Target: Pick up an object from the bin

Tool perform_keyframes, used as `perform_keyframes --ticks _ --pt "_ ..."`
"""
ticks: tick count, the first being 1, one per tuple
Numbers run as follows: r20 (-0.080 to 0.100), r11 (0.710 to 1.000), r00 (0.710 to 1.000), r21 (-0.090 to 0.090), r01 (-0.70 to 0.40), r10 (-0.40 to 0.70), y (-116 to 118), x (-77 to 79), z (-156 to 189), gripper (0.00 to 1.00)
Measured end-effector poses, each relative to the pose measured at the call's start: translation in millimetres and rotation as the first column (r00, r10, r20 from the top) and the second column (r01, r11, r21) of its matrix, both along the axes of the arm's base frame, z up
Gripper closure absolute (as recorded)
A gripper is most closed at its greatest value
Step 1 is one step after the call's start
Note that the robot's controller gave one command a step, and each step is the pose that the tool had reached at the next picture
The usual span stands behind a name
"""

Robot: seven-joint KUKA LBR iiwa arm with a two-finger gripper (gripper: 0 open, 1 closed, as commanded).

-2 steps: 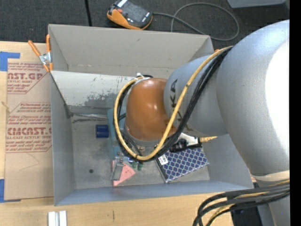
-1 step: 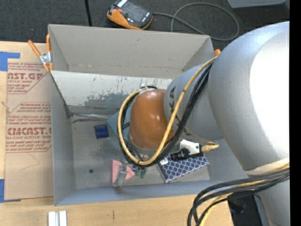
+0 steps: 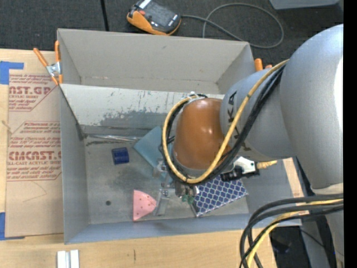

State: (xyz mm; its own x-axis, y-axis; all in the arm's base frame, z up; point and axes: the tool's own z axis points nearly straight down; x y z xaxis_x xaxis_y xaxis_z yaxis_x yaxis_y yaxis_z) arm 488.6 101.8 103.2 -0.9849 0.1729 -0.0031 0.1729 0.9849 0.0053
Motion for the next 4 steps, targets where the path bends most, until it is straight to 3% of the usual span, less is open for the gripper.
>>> perform_keyframes --ticks 1,2,3,4 --pt "-0.001 0.986 0.986 -0.002 -0.166 0.166 -15.7 1.5 -12.6 0.0" --pt "0.006 0.943 0.943 -0.003 -0.333 0.333 10.7 -3.3 -28.0 0.0" --pt "0.011 0.936 0.936 -0.003 -0.351 0.351 39.7 -2.3 -31.6 0.0" --pt "0.013 0.942 0.942 -0.002 -0.335 0.335 45.2 -5.5 -31.5 1.0"
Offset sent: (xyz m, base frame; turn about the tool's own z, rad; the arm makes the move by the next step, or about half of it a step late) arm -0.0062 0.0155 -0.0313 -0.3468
